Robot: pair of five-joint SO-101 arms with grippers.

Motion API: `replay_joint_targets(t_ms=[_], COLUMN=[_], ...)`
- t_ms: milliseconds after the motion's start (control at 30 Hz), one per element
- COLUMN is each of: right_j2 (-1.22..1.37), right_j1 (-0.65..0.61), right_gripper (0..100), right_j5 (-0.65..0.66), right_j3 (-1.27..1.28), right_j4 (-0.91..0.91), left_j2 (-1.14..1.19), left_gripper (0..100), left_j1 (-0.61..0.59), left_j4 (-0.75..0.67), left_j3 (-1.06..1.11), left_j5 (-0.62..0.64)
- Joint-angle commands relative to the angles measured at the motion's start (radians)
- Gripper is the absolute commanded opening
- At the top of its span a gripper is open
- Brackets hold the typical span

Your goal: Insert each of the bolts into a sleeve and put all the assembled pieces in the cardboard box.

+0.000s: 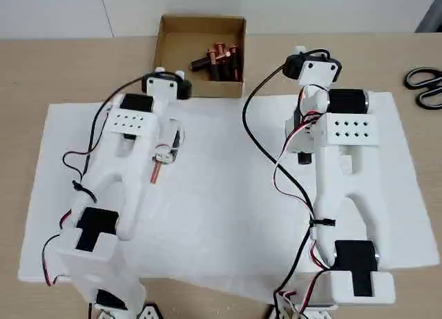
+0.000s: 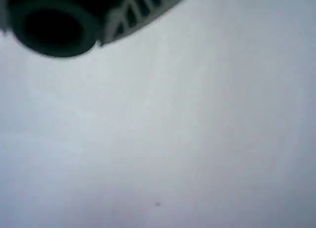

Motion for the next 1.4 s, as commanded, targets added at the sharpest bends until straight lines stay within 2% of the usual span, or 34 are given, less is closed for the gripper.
replay_joint_targets(t_ms=[0,167,333,1067,1367], right_j2=[-0.008,-0.008,-0.008,-0.008,-0.008], right_j1=[0.001,0.001,0.001,-0.001,-0.001], right_gripper=[0.5,0.5,0.5,0.5,0.5], right_j5=[0.006,0.006,0.005,0.005,0.005], right_j3=[-0.009,-0.009,-0.009,-0.008,-0.008], right_j4=[-0.004,-0.002,-0.002,-0.002,-0.002], left_j2=[-0.008,-0.008,-0.008,-0.005,0.097], left_gripper=[1,1,6,7,7], left_j1=[-0.011,-0.009,-0.011,-0.008,-0.006], left_j4=[-0.075,-0.121,-0.129,-0.193,-0.206], left_j3=[0.053,0.094,0.094,0.097,0.061], left_j5=[-0.011,-0.011,-0.011,-0.011,-0.005])
